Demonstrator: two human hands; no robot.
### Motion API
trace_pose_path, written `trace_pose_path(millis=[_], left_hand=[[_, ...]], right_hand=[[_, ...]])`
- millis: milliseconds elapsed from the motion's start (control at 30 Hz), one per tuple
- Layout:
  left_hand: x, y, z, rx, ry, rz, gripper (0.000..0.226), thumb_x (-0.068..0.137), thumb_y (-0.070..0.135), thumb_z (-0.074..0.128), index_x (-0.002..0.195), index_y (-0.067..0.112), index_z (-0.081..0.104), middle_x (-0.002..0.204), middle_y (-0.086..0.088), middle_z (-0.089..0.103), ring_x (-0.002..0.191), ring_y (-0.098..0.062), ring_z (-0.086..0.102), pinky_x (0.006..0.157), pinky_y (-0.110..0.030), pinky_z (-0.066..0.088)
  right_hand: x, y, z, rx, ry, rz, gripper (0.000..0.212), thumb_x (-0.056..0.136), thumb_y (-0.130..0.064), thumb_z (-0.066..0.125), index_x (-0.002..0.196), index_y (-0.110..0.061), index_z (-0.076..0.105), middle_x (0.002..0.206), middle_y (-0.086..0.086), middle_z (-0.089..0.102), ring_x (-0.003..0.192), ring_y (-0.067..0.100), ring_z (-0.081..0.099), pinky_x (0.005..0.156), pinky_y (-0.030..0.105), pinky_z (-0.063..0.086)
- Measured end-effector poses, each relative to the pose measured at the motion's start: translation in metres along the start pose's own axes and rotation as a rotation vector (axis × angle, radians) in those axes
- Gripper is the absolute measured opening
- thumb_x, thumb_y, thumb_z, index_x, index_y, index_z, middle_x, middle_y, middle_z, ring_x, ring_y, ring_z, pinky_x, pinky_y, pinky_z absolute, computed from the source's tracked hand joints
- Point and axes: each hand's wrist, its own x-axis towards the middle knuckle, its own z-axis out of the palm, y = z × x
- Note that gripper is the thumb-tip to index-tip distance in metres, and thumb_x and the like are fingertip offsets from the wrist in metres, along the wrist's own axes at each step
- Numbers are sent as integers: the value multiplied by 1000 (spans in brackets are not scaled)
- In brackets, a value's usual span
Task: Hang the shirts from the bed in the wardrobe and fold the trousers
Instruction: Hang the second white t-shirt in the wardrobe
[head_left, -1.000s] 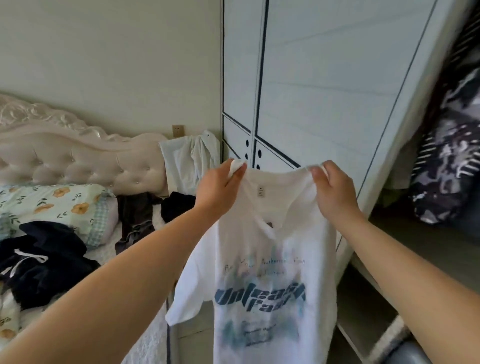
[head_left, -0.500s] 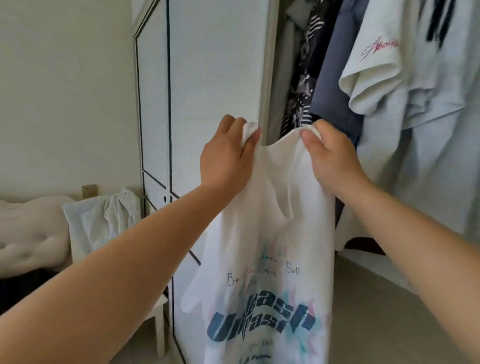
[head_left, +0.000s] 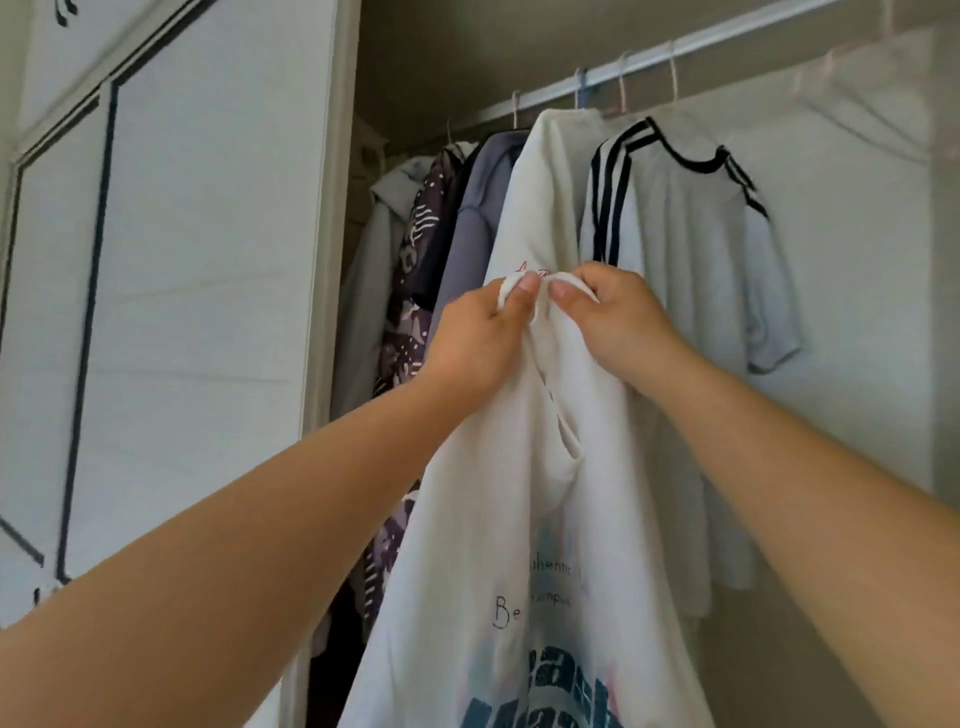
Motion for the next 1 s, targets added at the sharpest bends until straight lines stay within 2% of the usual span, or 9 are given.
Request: trace_pose_path(millis=[167, 233, 333, 433, 533, 633, 767, 867, 1000], left_hand=[[48, 7, 26, -116, -67, 76, 26, 98, 44, 42, 94, 32, 64, 78, 18, 61, 74, 3, 54, 53, -3, 36], [63, 10, 37, -152, -114, 68, 26, 97, 41, 44, 104, 28, 66, 77, 16, 60, 65, 4, 53, 45, -4, 34], [80, 10, 55, -265, -174, 12, 24, 97, 37, 49, 87, 22, 65, 58, 14, 54, 46, 3, 48, 43, -8, 34], [98, 13, 74, -251, -174, 4, 25, 98, 33, 48, 86, 16, 63, 71, 3, 59, 68, -16, 53, 58, -23, 39], [118, 24, 95, -216, -186, -7, 25, 99, 31, 45, 77, 25, 58, 68, 5, 52, 60, -16, 49, 46, -22, 35], [138, 46, 115, -187, -220, -25, 29, 98, 33, 44, 105, 13, 63, 92, -8, 64, 67, -20, 53, 50, -26, 33], [171, 71, 139, -144, -184, -24, 40, 99, 33, 39, 116, 0, 56, 120, -23, 59, 110, -38, 56, 77, -34, 43], [190, 73, 156, -130, -176, -42, 42, 100, 32, 38, 119, -1, 55, 123, -23, 57, 113, -38, 54, 89, -36, 44], [211, 73, 172, -132, -151, -23, 39, 101, 29, 36, 115, -1, 57, 117, -23, 60, 107, -37, 57, 82, -36, 44]], right_hand=[[32, 12, -24, 67, 147, 47, 20, 89, -31, 61, 73, -23, 51, 70, -9, 54, 61, 3, 48, 52, 12, 36], [40, 17, -30, 133, 210, 67, 23, 85, -28, 66, 70, -21, 51, 65, -6, 53, 52, 0, 44, 46, 10, 33], [47, 28, -39, 163, 266, 95, 26, 87, -22, 65, 65, -18, 50, 58, -4, 48, 40, -3, 37, 42, 10, 29], [51, 40, -52, 154, 249, 155, 24, 90, -25, 61, 67, -19, 55, 58, -7, 49, 48, 1, 41, 49, 15, 34], [60, 53, -71, 120, 248, 202, 21, 91, -26, 60, 75, -12, 62, 68, 3, 54, 61, 12, 46, 56, 22, 38], [75, 63, -99, 9, 285, 192, 29, 90, -27, 60, 85, 2, 64, 69, 5, 51, 60, 14, 44, 52, 20, 36], [105, 70, -136, -276, 377, 112, 21, 91, -24, 54, 77, -12, 64, 69, -1, 56, 68, 19, 51, 65, 28, 44], [126, 70, -159, -685, 522, -82, 19, 91, -14, 48, 92, -15, 67, 94, 3, 63, 88, 22, 55, 72, 28, 41], [161, 64, -179, -1315, 316, -397, 31, 88, -3, 43, 115, -10, 58, 118, 8, 50, 112, 26, 41, 87, 34, 37]])
